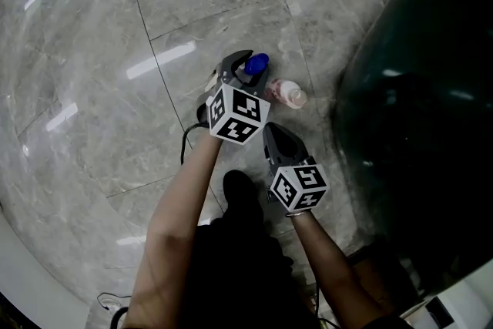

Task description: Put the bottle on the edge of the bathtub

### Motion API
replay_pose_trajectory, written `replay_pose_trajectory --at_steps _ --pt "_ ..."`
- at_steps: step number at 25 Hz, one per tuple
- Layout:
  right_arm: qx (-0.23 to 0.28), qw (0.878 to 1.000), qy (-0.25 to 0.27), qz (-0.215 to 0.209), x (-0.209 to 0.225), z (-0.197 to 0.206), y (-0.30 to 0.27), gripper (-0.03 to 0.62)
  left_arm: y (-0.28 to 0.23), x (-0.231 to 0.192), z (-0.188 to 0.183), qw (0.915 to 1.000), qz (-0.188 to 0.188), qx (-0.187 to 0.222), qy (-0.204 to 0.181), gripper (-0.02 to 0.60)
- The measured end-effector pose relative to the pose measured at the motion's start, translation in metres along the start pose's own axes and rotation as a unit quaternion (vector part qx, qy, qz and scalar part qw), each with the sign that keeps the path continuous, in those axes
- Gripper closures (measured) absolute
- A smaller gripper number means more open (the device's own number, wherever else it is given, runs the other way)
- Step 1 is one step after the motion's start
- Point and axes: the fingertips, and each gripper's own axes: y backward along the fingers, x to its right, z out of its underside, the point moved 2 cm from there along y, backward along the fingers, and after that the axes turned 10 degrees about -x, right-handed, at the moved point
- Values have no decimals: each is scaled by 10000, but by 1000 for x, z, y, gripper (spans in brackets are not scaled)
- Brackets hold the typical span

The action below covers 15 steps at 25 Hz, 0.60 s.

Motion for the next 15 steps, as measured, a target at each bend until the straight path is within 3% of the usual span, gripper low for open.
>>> replay_pose_trajectory --at_steps 8,15 --pt "128 9998 60 105 5 -3 4 592 8 -2 -11 9997 140 192 93 359" --pt "267 9994 123 192 1 -11 12 592 47 1 -11 9995 149 260 136 371"
